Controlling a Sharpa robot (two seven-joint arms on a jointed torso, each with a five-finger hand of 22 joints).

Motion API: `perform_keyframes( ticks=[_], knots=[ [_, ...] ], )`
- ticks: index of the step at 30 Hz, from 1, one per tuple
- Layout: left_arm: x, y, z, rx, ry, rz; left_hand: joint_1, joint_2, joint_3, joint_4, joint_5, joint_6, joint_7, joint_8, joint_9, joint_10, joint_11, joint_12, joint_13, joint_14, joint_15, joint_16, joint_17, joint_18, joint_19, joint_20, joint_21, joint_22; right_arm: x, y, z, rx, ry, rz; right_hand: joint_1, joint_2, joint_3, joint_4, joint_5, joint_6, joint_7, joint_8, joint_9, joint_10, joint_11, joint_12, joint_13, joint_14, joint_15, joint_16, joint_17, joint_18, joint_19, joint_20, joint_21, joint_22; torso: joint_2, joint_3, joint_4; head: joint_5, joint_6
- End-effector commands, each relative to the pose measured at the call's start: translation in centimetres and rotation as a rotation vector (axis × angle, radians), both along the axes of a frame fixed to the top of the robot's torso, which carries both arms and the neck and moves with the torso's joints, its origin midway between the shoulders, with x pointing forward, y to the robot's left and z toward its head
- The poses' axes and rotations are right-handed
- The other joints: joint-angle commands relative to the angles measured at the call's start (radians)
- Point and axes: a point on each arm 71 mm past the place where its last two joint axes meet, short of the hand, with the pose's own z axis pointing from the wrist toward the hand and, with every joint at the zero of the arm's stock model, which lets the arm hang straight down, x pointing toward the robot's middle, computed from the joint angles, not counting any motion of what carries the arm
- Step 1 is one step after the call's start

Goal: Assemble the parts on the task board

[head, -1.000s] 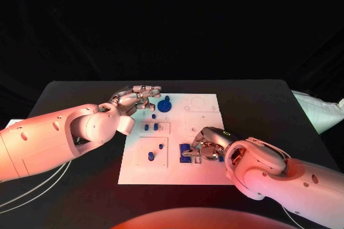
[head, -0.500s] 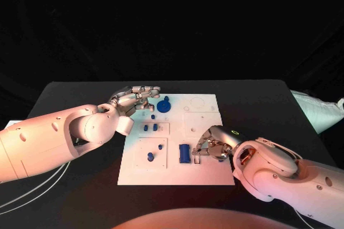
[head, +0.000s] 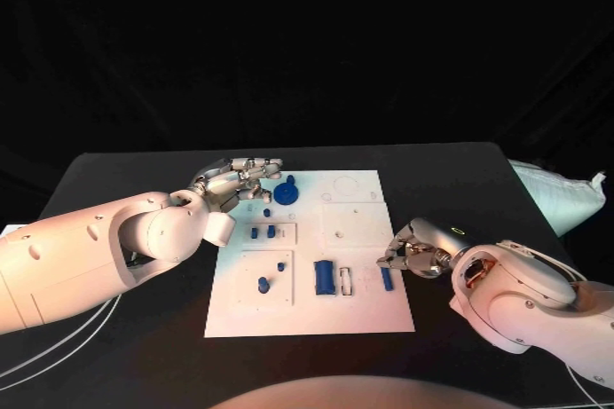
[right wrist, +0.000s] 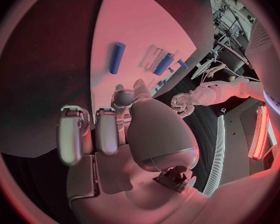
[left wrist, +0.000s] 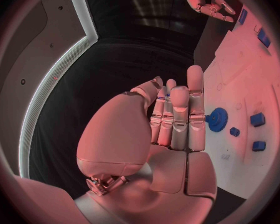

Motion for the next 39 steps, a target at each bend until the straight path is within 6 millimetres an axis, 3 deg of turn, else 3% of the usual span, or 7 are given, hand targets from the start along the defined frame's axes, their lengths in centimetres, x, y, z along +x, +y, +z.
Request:
perform_keyframes(
  ticks=[1, 5, 11, 21, 25, 30, 39],
  knots=[
    [-0.1, -0.3, 0.1, -0.018, -0.005, -0.02, -0.005, 0.002, -0.005, 0.0, 0.006, -0.006, -0.002, 0.007, 0.0, -0.009, 0.001, 0.005, 0.001, -0.009, 0.001, 0.001, -0.001, 0.018, -0.002, 0.008, -0.006, -0.001, -0.1, -0.2, -0.4, -0.053, 0.001, 0.021, -0.003, -0.009, 0.0, 0.006, -0.002, 0.007, -0.001, 0.004, 0.003, 0.006, -0.007, 0.009, 0.006, 0.055, 0.001, 0.006, 0.006, -0.004, 0.004, -0.001, 0.002, 0.072, 0.001, -0.001, 0.0, -0.003, 0.001],
    [-0.1, -0.2, 0.1, -0.017, -0.005, -0.019, -0.005, 0.003, -0.005, 0.0, 0.006, -0.006, -0.002, 0.007, 0.0, -0.01, 0.0, 0.005, 0.001, -0.009, 0.001, 0.0, -0.002, 0.018, -0.002, 0.008, -0.006, -0.001, -0.2, -0.4, -0.8, -0.083, 0.005, 0.031, -0.007, -0.019, 0.0, 0.015, -0.007, 0.014, -0.004, 0.011, 0.013, 0.006, -0.009, 0.002, 0.003, 0.055, -0.001, 0.004, 0.003, -0.003, 0.003, -0.003, 0.001, 0.07, 0.002, 0.0003, -0.0001, -0.002, -0.002],
    [-0.1, -0.1, 0.1, -0.016, -0.004, -0.017, -0.005, 0.003, -0.005, 0.0, 0.006, -0.006, -0.002, 0.007, 0.0, -0.01, 0.0, 0.005, 0.001, -0.009, 0.001, 0.0, -0.002, 0.018, -0.002, 0.008, -0.006, -0.001, -0.5, -0.3, -1.4, -0.122, 0.027, 0.056, -0.022, -0.046, 0.0, 0.039, -0.012, 0.014, -0.007, 0.019, 0.038, 0.004, -0.012, -0.013, -0.003, 0.055, -0.004, -0.001, -0.002, -0.002, 0.0, -0.006, -0.003, 0.066, 0.0, -0.0013, -0.0004, -0.003, -0.003],
    [-0.1, -0.1, 0.1, -0.015, -0.003, -0.016, -0.005, 0.002, -0.006, 0.0, 0.006, -0.006, -0.002, 0.007, 0.0, -0.01, 0.001, 0.006, 0.002, -0.01, 0.001, 0.0, -0.003, 0.018, -0.002, 0.008, -0.006, -0.002, -0.7, 0.1, -1.9, -0.139, 0.024, 0.075, -0.012, -0.06, 0.008, 0.04, -0.006, 0.006, -0.007, 0.021, 0.054, 0.003, -0.012, -0.016, -0.001, 0.055, -0.004, -0.001, 0.0, -0.003, 0.001, -0.007, -0.004, 0.066, 0.0, -0.0009, 0.0003, -0.002, -0.008],
    [-0.1, 0.0, 0.1, -0.014, -0.002, -0.016, -0.005, 0.002, -0.006, 0.0, 0.006, -0.006, -0.002, 0.007, 0.0, -0.01, 0.001, 0.006, 0.002, -0.01, 0.001, 0.0, -0.003, 0.018, -0.002, 0.008, -0.006, -0.002, -0.6, 0.4, -2.0, -0.188, 0.003, 0.103, 0.052, -0.057, 0.036, 0.007, -0.018, 0.003, -0.009, 0.025, 0.071, 0.002, -0.015, -0.016, 0.002, 0.056, -0.007, 0.0, 0.002, -0.003, 0.002, -0.008, -0.003, 0.068, 0.0, -0.0015, 0.0004, -0.002, -0.008],
    [-0.1, -0.1, 0.1, -0.014, -0.002, -0.016, -0.005, 0.002, -0.006, 0.0, 0.006, -0.006, -0.002, 0.007, 0.0, -0.01, 0.001, 0.006, 0.002, -0.01, 0.001, 0.0, -0.003, 0.018, -0.002, 0.008, -0.006, -0.002, -0.6, 0.7, -2.4, -0.277, -0.007, 0.154, 0.138, -0.06, 0.091, -0.042, -0.132, -0.002, -0.009, 0.028, 0.091, -0.003, -0.016, -0.033, -0.004, 0.056, -0.008, -0.001, 0.004, -0.003, 0.002, -0.012, -0.004, 0.068, 0.0, -0.0013, 0.0015, -0.001, -0.011],
    [-0.1, 0.0, 0.1, -0.014, -0.003, -0.015, -0.005, 0.002, -0.006, 0.0, 0.006, -0.006, -0.002, 0.007, 0.0, -0.01, 0.001, 0.006, 0.002, -0.01, 0.001, 0.0, -0.003, 0.018, -0.002, 0.008, -0.006, -0.002, -1.0, 1.5, -3.3, -0.338, 0.002, 0.202, 0.154, -0.059, 0.122, -0.052, -0.133, -0.003, -0.01, 0.028, 0.102, -0.003, -0.017, -0.039, -0.007, 0.056, -0.009, 0.0, 0.006, -0.003, 0.002, -0.012, -0.005, 0.069, 0.0, -0.0013, 0.0003, 0.001, -0.013]
  ],
)
